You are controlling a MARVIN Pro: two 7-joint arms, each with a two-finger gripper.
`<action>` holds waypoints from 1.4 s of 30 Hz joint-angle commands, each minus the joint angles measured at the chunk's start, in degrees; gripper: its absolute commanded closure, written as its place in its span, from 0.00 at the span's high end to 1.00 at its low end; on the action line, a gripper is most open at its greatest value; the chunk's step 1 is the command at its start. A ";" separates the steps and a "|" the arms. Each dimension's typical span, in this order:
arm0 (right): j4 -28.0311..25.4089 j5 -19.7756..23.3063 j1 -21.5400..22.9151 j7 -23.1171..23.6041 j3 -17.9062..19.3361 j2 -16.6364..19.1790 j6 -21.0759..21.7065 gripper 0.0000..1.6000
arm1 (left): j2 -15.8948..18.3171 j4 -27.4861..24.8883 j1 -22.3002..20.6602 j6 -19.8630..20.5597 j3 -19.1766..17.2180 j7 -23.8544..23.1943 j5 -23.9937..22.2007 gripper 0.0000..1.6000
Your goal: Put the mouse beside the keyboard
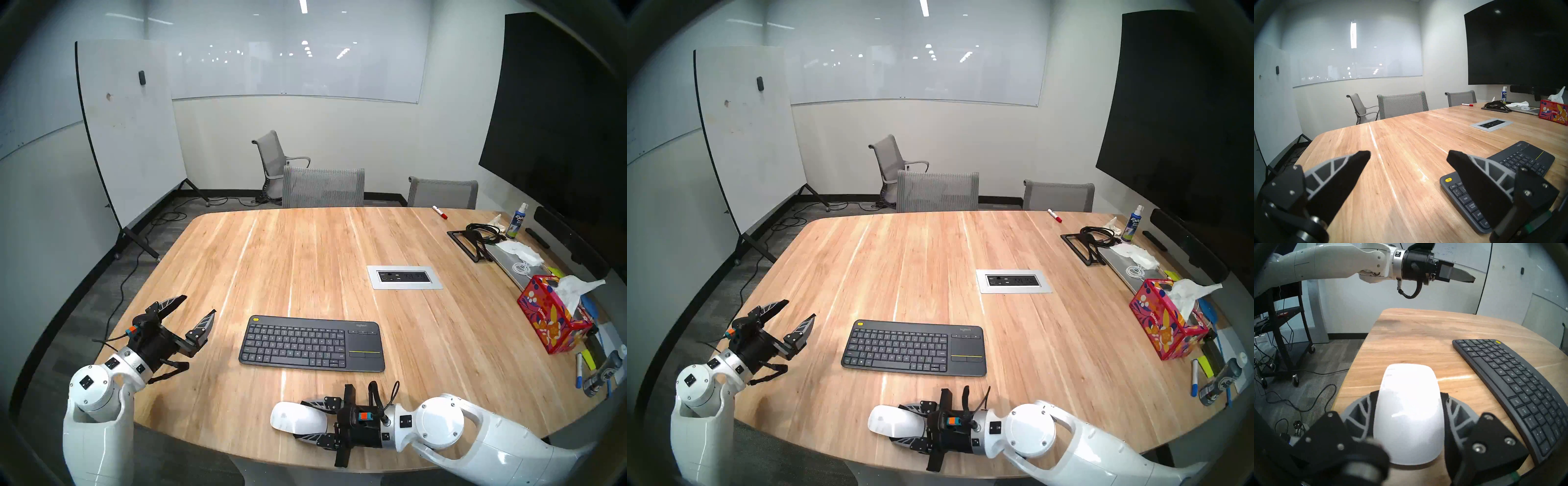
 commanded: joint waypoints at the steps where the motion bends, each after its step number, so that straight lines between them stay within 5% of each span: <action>1: -3.63 2.64 -3.80 -3.54 3.63 2.80 -2.91 0.00 | -0.05 -0.87 -0.04 -0.19 0.08 0.05 0.09 1.00; 42: -5.93 13.85 -29.19 -25.86 23.33 13.63 -22.89 0.00 | -0.11 -0.87 -0.06 -0.18 0.05 -0.01 0.12 1.00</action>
